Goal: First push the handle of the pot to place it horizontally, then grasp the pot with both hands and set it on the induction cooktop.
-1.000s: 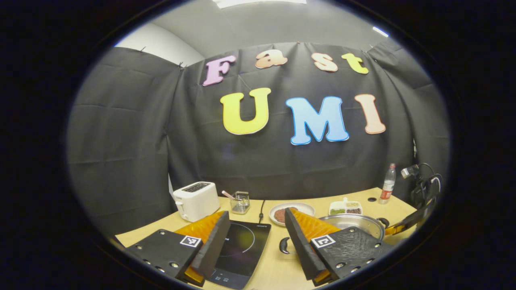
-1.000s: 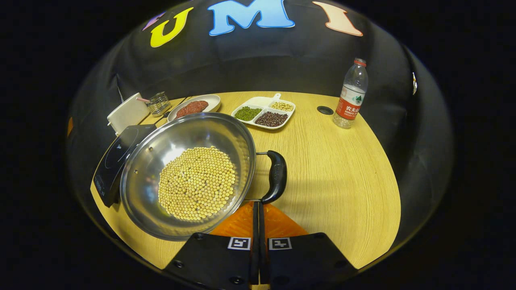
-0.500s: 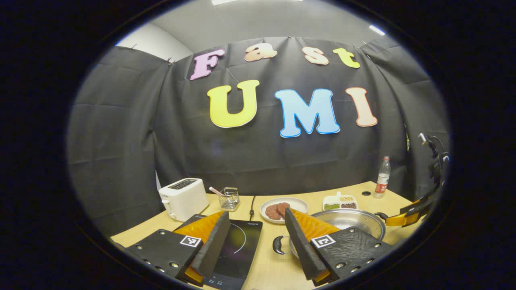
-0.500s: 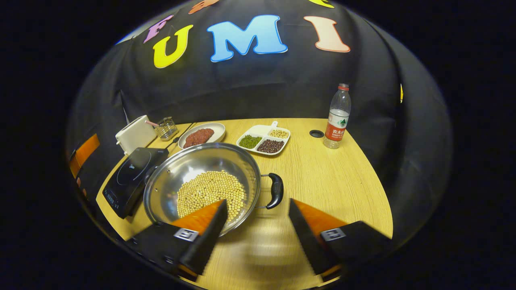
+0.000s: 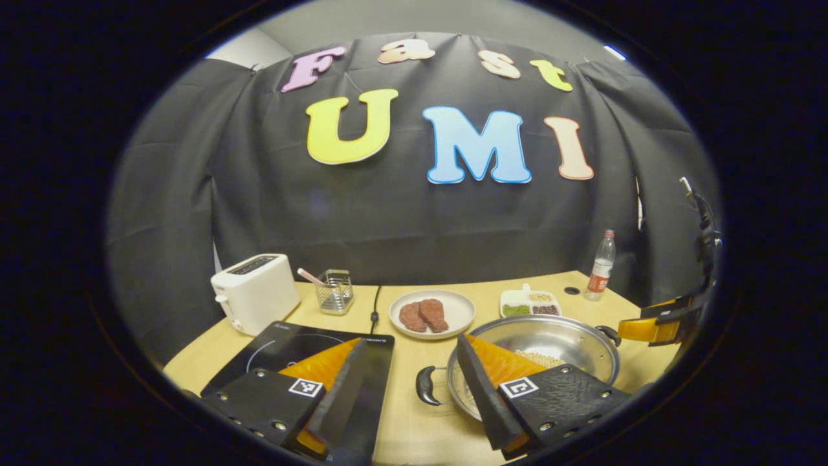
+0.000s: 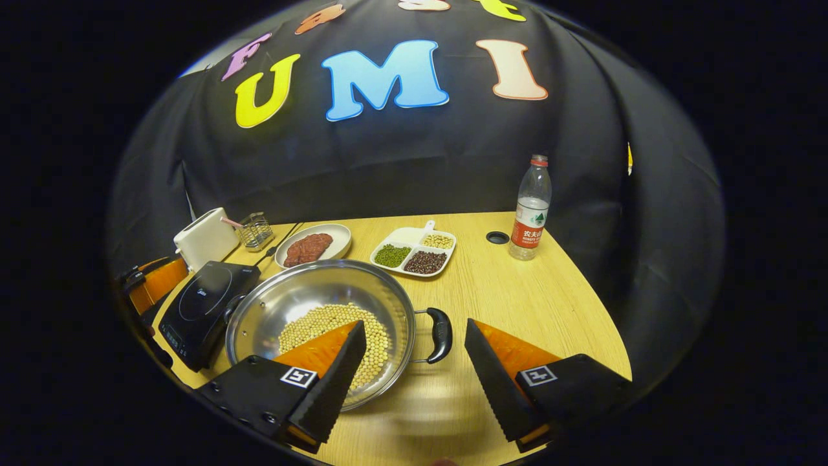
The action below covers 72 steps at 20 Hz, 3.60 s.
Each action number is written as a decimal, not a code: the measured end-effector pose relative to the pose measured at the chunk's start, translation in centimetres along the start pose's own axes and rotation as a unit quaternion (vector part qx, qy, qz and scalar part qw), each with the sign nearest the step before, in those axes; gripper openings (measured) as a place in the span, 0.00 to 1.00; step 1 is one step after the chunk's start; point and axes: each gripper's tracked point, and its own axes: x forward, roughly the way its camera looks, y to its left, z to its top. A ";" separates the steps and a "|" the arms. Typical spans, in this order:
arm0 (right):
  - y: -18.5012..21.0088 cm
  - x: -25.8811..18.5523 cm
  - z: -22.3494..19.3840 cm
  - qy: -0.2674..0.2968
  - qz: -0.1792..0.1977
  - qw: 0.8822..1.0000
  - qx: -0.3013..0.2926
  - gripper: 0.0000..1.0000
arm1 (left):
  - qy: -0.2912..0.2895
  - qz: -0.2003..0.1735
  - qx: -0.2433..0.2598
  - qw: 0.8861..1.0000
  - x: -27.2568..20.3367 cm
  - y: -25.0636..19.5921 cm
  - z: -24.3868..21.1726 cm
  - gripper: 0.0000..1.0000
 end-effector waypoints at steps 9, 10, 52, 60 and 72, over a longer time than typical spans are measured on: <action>-0.6 3.6 -0.7 0.013 -0.006 1.000 -0.001 0.98 | 0.089 -0.034 -0.017 0.995 6.2 -1.9 -6.5 0.84; -0.6 4.0 -0.7 0.015 -0.005 1.000 0.000 0.98 | 0.099 -0.035 -0.016 0.994 6.8 -1.9 -7.2 0.84; 1.9 6.1 1.1 0.051 -0.010 0.998 -0.025 0.44 | 0.162 -0.009 -0.018 0.987 8.2 1.0 -7.3 0.55; 6.5 3.8 2.4 0.035 -0.032 0.999 -0.003 0.44 | 0.146 -0.033 -0.006 0.989 7.8 5.5 -4.7 0.59; 15.7 2.7 2.1 0.031 -0.041 0.998 0.026 0.47 | 0.141 -0.041 0.004 0.989 7.4 15.0 -3.9 0.55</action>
